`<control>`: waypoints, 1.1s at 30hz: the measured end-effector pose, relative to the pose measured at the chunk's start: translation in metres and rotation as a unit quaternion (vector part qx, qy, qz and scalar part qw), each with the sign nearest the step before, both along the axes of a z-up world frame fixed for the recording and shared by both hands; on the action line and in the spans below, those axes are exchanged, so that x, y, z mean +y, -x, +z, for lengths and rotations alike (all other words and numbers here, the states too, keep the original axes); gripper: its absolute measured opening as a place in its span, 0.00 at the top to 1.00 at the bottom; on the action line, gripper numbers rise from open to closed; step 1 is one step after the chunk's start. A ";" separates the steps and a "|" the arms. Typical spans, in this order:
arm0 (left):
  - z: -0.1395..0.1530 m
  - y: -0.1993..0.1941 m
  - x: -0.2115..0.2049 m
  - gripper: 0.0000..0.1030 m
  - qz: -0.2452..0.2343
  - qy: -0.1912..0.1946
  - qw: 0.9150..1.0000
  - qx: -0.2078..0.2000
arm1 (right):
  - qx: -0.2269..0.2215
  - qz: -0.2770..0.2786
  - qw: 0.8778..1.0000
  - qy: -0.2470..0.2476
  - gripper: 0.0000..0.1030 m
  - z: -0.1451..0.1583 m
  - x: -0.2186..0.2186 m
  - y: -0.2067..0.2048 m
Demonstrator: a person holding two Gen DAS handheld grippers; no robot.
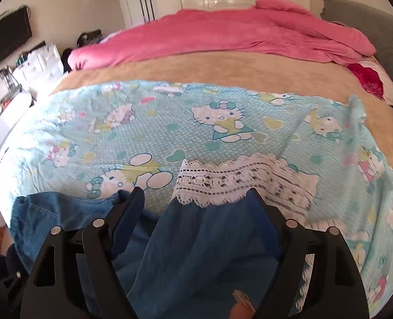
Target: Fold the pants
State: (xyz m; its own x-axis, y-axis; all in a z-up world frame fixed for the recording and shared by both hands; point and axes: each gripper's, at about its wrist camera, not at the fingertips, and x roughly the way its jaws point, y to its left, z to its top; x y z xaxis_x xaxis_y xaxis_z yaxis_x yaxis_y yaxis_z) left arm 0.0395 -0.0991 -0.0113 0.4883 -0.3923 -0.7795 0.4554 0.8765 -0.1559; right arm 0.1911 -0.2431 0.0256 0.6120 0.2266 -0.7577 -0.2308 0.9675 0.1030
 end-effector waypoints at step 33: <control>-0.029 -0.008 -0.014 0.84 -0.008 0.001 1.000 0.012 | -0.060 -0.107 0.989 -0.083 0.91 0.028 -0.126 0.045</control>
State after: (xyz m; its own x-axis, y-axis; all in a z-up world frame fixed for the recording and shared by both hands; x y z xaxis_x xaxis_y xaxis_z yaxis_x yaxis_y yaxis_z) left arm 0.0472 -0.1127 -0.0402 0.4622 -0.4017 -0.7906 0.4660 0.8685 -0.1688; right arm 0.1457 -0.3693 0.0535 0.7420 0.1972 -0.6407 -0.0429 0.9678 0.2482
